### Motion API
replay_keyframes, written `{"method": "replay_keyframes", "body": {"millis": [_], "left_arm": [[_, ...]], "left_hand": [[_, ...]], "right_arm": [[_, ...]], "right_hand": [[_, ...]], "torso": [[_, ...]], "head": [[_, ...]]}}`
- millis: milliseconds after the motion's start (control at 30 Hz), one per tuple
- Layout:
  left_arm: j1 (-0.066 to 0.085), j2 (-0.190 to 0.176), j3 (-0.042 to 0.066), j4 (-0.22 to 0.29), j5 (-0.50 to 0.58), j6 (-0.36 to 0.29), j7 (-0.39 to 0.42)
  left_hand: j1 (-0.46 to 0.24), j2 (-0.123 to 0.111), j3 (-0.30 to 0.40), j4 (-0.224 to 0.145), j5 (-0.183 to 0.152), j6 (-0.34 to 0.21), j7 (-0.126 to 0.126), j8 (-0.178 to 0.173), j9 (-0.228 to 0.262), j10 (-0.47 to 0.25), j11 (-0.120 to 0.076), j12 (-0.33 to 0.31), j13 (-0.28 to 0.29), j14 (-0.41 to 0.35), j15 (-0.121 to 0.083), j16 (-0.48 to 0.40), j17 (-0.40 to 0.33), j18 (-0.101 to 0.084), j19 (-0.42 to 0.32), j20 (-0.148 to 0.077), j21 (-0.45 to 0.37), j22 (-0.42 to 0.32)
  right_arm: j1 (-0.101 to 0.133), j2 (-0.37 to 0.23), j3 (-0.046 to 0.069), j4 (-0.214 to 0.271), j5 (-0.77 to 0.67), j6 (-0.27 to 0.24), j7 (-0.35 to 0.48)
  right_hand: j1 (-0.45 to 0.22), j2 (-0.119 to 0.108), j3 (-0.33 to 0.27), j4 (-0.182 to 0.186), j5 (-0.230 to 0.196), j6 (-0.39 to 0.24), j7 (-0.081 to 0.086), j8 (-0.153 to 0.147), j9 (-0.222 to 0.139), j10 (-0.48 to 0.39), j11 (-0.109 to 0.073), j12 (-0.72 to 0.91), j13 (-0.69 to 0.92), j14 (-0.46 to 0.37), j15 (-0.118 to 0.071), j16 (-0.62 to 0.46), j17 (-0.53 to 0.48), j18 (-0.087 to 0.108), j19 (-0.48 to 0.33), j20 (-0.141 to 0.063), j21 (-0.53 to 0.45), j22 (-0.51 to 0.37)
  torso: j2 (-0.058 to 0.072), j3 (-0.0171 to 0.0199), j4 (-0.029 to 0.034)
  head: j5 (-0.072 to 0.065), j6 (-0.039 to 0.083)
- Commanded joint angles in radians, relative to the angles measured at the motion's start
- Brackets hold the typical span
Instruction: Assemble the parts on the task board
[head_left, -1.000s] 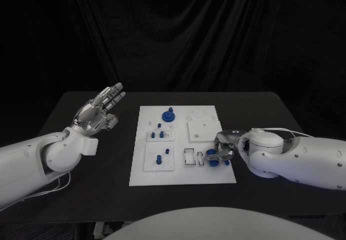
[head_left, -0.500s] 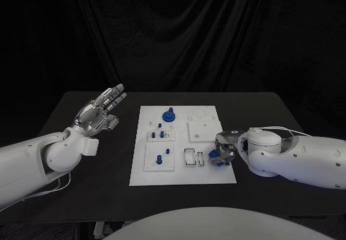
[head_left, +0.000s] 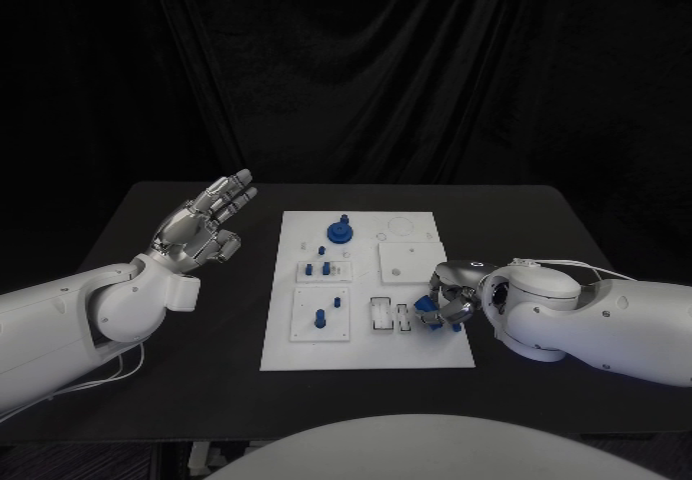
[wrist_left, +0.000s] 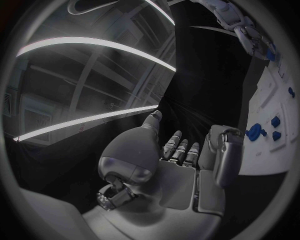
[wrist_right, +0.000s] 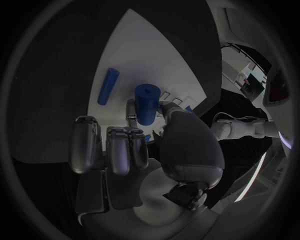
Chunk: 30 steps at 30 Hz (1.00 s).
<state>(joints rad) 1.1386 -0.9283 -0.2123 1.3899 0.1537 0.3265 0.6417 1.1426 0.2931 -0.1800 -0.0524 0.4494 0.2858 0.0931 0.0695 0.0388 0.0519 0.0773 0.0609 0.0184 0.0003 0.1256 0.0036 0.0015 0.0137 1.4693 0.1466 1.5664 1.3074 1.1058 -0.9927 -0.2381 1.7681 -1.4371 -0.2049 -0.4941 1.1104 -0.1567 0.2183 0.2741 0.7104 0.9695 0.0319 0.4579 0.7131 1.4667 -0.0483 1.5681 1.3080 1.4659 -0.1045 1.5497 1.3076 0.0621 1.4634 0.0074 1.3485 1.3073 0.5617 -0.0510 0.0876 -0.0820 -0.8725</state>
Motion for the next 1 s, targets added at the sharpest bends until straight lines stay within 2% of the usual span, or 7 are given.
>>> {"method": "replay_keyframes", "body": {"millis": [33, 167, 300, 600, 733, 933, 1000], "left_arm": [[-0.002, 0.001, 0.001, 0.001, -0.002, 0.015, 0.008], [-0.002, 0.003, 0.001, 0.002, -0.002, 0.016, 0.008], [-0.002, 0.003, 0.001, 0.002, -0.002, 0.016, 0.009], [-0.003, 0.007, 0.001, -0.002, -0.002, 0.022, 0.008], [-0.004, 0.009, 0.001, -0.004, -0.002, 0.025, 0.006], [-0.005, 0.01, 0.001, -0.005, -0.002, 0.025, 0.003], [-0.005, 0.01, 0.001, -0.006, -0.002, 0.025, 0.002]], "left_hand": [[0.006, 0.0, 0.005, 0.0, 0.007, 0.002, 0.005, 0.005, 0.001, 0.002, 0.007, 0.006, 0.002, 0.0, 0.009, -0.004, -0.001, -0.014, 0.102, 0.009, 0.004, 0.263], [0.005, 0.0, 0.008, 0.0, 0.007, 0.003, 0.005, 0.005, 0.001, 0.004, 0.009, 0.009, 0.003, 0.0, 0.011, -0.004, -0.001, -0.014, 0.102, 0.012, 0.004, 0.263], [0.005, -0.001, 0.008, 0.0, 0.007, 0.003, 0.006, 0.005, 0.001, 0.007, 0.011, 0.013, 0.004, 0.0, 0.011, -0.004, -0.001, -0.014, 0.102, 0.014, 0.004, 0.263], [0.005, -0.002, 0.009, -0.001, 0.007, 0.002, 0.005, 0.005, 0.001, 0.007, 0.012, 0.013, 0.004, 0.0, 0.012, -0.004, -0.001, -0.014, 0.102, 0.015, 0.004, 0.263], [0.004, -0.001, 0.01, 0.0, 0.008, 0.003, 0.006, 0.006, 0.001, 0.009, 0.015, 0.016, 0.004, 0.0, 0.013, -0.004, -0.001, -0.014, 0.102, 0.016, 0.004, 0.263], [0.004, 0.0, 0.011, 0.0, 0.008, 0.004, 0.007, 0.006, 0.001, 0.01, 0.016, 0.017, 0.004, 0.0, 0.014, -0.004, -0.001, -0.014, 0.102, 0.016, 0.004, 0.263], [0.004, 0.0, 0.011, 0.0, 0.008, 0.004, 0.007, 0.006, 0.001, 0.01, 0.016, 0.017, 0.004, 0.0, 0.014, -0.004, -0.001, -0.014, 0.102, 0.016, 0.004, 0.263]], "right_arm": [[0.001, -0.001, 0.003, 0.022, 0.07, -0.09, 0.038], [0.002, 0.009, 0.006, 0.03, 0.091, -0.078, 0.035], [0.002, 0.023, 0.006, 0.024, 0.114, -0.062, 0.033], [-0.001, 0.075, 0.005, -0.011, 0.133, -0.06, 0.03], [-0.002, 0.095, 0.006, -0.025, 0.135, -0.067, 0.029], [-0.002, 0.105, 0.006, -0.035, 0.136, -0.071, 0.026], [-0.002, 0.108, 0.006, -0.038, 0.136, -0.068, 0.023]], "right_hand": [[0.002, 0.024, 0.061, -0.047, -0.026, 0.016, -0.018, 0.004, 0.037, 0.104, -0.007, 0.003, 0.263, 0.095, -0.008, -0.005, 0.213, -0.012, 0.031, -0.007, 0.006, 0.198], [-0.007, 0.024, 0.062, -0.041, -0.05, 0.013, -0.018, 0.005, 0.047, 0.104, -0.007, 0.003, 0.263, 0.094, -0.008, -0.007, 0.209, -0.012, 0.031, -0.008, 0.005, 0.197], [-0.018, 0.03, 0.063, -0.03, -0.082, 0.01, -0.017, 0.004, 0.058, 0.104, -0.006, 0.003, 0.263, 0.094, -0.007, -0.008, 0.207, -0.011, 0.029, -0.007, 0.004, 0.196], [-0.042, 0.041, 0.059, -0.004, -0.14, 0.007, -0.014, -0.001, 0.073, 0.104, -0.004, 0.003, 0.263, 0.094, -0.005, -0.008, 0.206, -0.011, 0.028, -0.006, 0.004, 0.196], [-0.063, 0.05, 0.051, 0.012, -0.187, 0.009, -0.012, -0.006, 0.082, 0.104, -0.002, 0.003, 0.263, 0.093, -0.004, -0.009, 0.204, -0.01, 0.027, -0.004, 0.003, 0.195], [-0.091, 0.064, 0.041, 0.016, -0.235, 0.011, -0.011, -0.012, 0.088, 0.104, 0.0, 0.003, 0.263, 0.093, -0.002, -0.01, 0.202, -0.01, 0.026, -0.003, 0.002, 0.195], [-0.118, 0.074, 0.03, 0.016, -0.274, 0.013, -0.009, -0.017, 0.092, 0.104, 0.001, 0.003, 0.263, 0.093, -0.001, -0.01, 0.202, -0.01, 0.025, -0.002, 0.002, 0.194]], "torso": [[0.0, 0.0004, 0.001], [0.001, 0.0011, 0.0028], [0.0, -0.0004, 0.0019], [0.0, -0.0023, 0.0033], [0.0, -0.0018, 0.0013], [0.0, -0.0012, 0.0001], [0.0, -0.0008, 0.0003]], "head": [[-0.003, 0.0], [-0.005, 0.0], [-0.002, 0.0], [-0.007, 0.0], [-0.003, 0.0], [0.0, 0.0], [0.001, 0.0]]}}
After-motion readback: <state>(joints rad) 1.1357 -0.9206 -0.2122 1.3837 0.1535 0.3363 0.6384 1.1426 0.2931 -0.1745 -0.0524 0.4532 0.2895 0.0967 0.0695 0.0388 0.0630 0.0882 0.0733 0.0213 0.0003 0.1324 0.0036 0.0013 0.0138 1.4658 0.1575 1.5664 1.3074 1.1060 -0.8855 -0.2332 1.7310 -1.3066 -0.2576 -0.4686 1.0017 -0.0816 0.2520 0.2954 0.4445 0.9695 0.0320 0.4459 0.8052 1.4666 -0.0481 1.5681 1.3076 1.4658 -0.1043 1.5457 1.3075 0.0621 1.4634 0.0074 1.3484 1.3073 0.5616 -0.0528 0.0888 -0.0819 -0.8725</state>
